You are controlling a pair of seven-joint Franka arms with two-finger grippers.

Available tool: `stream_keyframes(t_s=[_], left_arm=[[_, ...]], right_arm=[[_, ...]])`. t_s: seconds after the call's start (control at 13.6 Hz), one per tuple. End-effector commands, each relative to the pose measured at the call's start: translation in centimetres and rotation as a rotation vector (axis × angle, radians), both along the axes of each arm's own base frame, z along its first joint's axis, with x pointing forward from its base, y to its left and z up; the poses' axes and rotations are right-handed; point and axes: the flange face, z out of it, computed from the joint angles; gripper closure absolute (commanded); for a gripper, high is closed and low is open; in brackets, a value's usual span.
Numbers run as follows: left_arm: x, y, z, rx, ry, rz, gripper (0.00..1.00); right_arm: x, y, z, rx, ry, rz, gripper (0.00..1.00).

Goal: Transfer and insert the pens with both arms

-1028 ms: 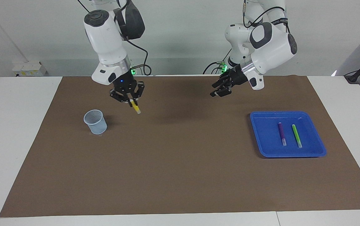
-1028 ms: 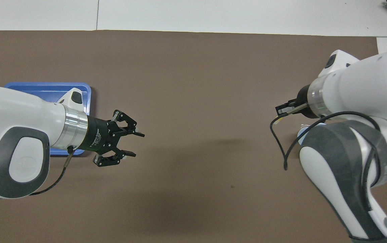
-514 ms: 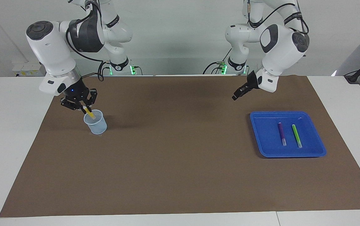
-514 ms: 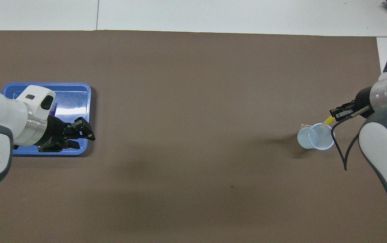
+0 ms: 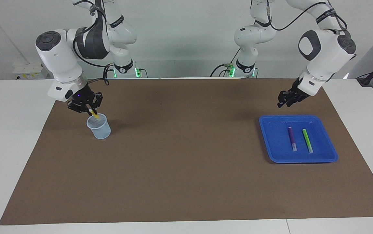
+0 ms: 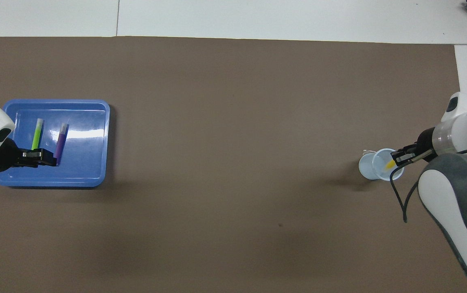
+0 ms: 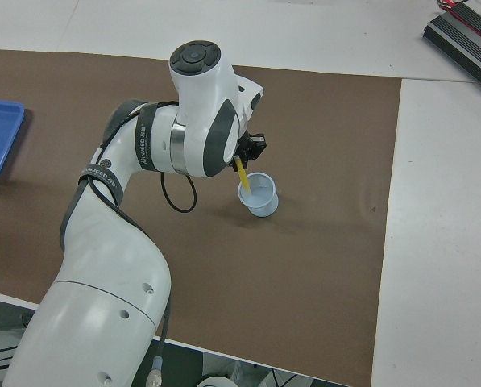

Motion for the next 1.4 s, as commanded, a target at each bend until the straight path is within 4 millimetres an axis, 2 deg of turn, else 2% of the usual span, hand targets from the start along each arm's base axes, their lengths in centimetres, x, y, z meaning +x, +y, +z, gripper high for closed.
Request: stream_keyframes(t_s=[0.0,0.15,0.22,0.29,0.44,0.51,0.59,0.73,0.88,1.1,1.32], left_arm=[[1.3,2.6,-2.7,0.023,-0.047,-0.092,0.46],[2.4,3.3,-4.6,0.059,-0.066,-0.141,0.46],[2.9,3.4,-5.7,0.081,-0.068,-0.169,0.46],[3.2,3.5,-6.4,0.082,-0.077,-0.181,0.46],[3.9,3.6,-8.7,0.076,-0.081,-0.190,0.46],[4.2,3.6,-9.5,0.074,-0.086,-0.189,0.46],[4.4,3.7,-10.1,0.073,-0.090,-0.187,0.45],[4.9,3.6,-11.5,0.071,-0.102,-0.189,0.46],[5.3,3.7,-12.8,0.070,-0.118,-0.187,0.46],[5.7,3.6,-14.2,0.068,-0.135,-0.185,0.46],[6.3,3.2,-15.6,0.068,-0.160,-0.188,0.46]], right_arm=[[-1.8,-0.4,-1.9,-0.022,-0.010,0.004,1.00],[-2.4,-0.6,-3.8,-0.022,-0.010,-0.008,1.00],[-2.5,-0.6,-4.1,-0.021,-0.009,-0.006,0.95],[-2.6,-0.6,-4.2,-0.021,-0.007,-0.006,0.83],[-2.6,-0.5,-4.2,-0.021,-0.003,-0.003,0.45],[-2.7,-0.3,-4.3,-0.021,0.005,0.000,0.40],[-2.7,-0.2,-4.2,-0.020,0.006,0.002,0.29],[-2.3,0.0,-4.0,-0.011,0.001,0.001,0.26],[-1.8,0.9,-2.8,0.007,-0.022,-0.003,0.26],[-1.1,3.8,-0.6,0.100,-0.033,-0.083,0.26],[-0.5,7.4,1.6,0.195,-0.042,-0.259,0.26]])
